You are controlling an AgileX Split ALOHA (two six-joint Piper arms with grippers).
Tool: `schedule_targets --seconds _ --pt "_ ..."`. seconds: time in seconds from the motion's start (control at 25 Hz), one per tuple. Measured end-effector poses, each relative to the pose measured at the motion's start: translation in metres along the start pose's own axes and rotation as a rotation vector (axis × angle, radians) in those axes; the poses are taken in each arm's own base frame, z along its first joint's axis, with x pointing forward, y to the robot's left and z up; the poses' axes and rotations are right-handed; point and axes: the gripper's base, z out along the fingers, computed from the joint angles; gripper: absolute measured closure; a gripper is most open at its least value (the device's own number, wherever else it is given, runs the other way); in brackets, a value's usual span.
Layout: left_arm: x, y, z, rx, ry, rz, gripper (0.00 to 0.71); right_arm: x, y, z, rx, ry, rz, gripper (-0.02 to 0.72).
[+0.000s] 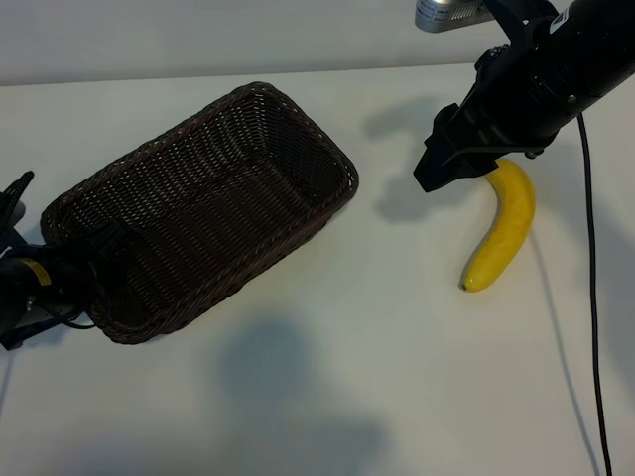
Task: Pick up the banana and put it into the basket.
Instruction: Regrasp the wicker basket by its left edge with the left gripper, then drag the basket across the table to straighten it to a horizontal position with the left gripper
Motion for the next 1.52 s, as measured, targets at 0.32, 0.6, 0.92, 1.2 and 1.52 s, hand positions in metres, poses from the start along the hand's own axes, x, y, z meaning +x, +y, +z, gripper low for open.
schedule_targets --seconds 0.32,0.6,0.92,1.2,1.52 --pt "-0.013 -0.016 -0.008 0.021 -0.008 0.182 0.548 0.0 0.0 0.0 -0.001 0.004 0.004 0.155" --pt "-0.032 -0.033 -0.012 0.026 -0.053 0.278 0.548 0.001 0.0 0.0 -0.004 0.011 0.007 0.155" --pt "-0.037 -0.04 -0.013 0.052 -0.073 0.258 0.548 0.001 0.0 0.0 -0.004 0.01 0.008 0.155" --pt "-0.035 -0.05 -0.01 0.177 -0.07 0.212 0.548 0.0 0.0 0.0 -0.002 0.005 0.008 0.155" --pt "-0.035 -0.061 0.016 0.32 0.158 0.276 0.548 0.0 0.0 0.0 0.0 0.001 0.008 0.155"
